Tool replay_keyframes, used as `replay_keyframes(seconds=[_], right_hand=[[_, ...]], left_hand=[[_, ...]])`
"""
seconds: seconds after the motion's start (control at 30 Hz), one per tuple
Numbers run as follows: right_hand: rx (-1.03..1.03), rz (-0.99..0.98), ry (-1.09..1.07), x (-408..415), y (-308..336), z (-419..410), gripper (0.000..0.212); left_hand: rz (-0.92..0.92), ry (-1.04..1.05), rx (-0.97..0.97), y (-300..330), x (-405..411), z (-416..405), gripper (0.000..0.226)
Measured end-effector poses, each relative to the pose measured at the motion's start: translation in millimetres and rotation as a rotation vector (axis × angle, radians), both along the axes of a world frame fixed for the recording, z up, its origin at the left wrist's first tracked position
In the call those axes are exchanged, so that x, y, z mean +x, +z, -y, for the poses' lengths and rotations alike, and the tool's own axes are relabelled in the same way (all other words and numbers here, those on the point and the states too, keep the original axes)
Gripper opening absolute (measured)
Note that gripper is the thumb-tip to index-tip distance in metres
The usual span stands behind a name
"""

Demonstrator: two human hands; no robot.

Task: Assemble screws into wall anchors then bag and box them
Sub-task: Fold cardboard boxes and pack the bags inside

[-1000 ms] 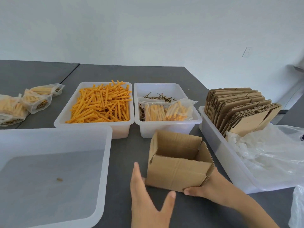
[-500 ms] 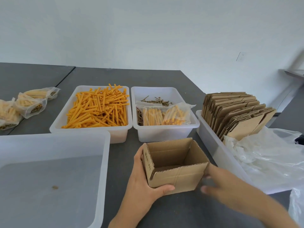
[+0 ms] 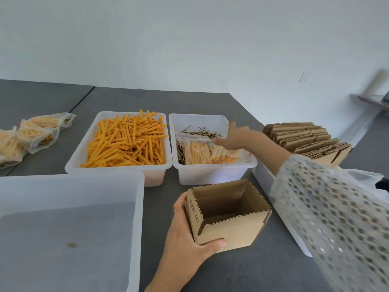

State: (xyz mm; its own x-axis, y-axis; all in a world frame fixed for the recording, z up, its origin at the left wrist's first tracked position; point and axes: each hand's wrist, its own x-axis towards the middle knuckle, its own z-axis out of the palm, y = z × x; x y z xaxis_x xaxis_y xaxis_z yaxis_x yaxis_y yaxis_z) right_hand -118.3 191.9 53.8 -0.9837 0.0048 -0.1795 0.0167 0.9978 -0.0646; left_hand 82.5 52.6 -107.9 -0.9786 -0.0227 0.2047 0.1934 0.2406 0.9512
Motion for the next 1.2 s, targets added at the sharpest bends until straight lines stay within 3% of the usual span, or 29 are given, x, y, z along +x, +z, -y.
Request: replay_keyframes(seconds=[0.1,0.2,0.37,0.5,0.7,0.77,0.9,1.03,1.13,1.2], right_hand=[[0.104,0.052,-0.051,-22.5,-20.0,15.5,0.095],[0.176,0.072,-0.126,-36.7,-41.9,20.8,0.078],[0.062,-0.016,-0.201,-48.0,-58.1,16.4,0.072],[-0.212,-0.082,-0.227,-45.3,-46.7,0.9,0.078],[-0.885,-0.246,-0.134,-10.5,-4.6,-27.6,0.033],[-1.183,-0.147,-0.055,12.4,12.4,-35.9,0.031],[-1.733,0.337,0.154,57.1,28.4,-50.4,0.036],[-1.86,0.597,0.164,87.6,20.2,-54.8,0.05],[-1.824,0.593,0.182,100.9,11.0,-50.9,0.042],[-1.815,0.531,0.152,104.7,4.1,-46.5,0.049]], left_hand=[[-0.012,0.004,-0.001,-1.5,-0.3,0.4,0.114],[-0.022,0.01,-0.005,-2.4,1.2,0.9,0.114],[-0.033,0.003,-0.005,-0.6,0.2,0.5,0.115],[-0.036,-0.002,0.002,0.0,-1.4,0.2,0.115],[-0.039,0.008,-0.016,-2.9,-3.8,-0.7,0.115],[-0.044,0.018,-0.012,-3.8,-3.1,-0.9,0.114],[-0.036,0.029,-0.015,-4.0,-3.0,-1.5,0.113],[-0.037,0.022,-0.01,-3.9,-1.5,-0.9,0.115],[-0.026,0.015,-0.007,-2.8,0.5,0.0,0.114],[-0.013,0.006,-0.013,-1.3,0.9,0.2,0.112]])
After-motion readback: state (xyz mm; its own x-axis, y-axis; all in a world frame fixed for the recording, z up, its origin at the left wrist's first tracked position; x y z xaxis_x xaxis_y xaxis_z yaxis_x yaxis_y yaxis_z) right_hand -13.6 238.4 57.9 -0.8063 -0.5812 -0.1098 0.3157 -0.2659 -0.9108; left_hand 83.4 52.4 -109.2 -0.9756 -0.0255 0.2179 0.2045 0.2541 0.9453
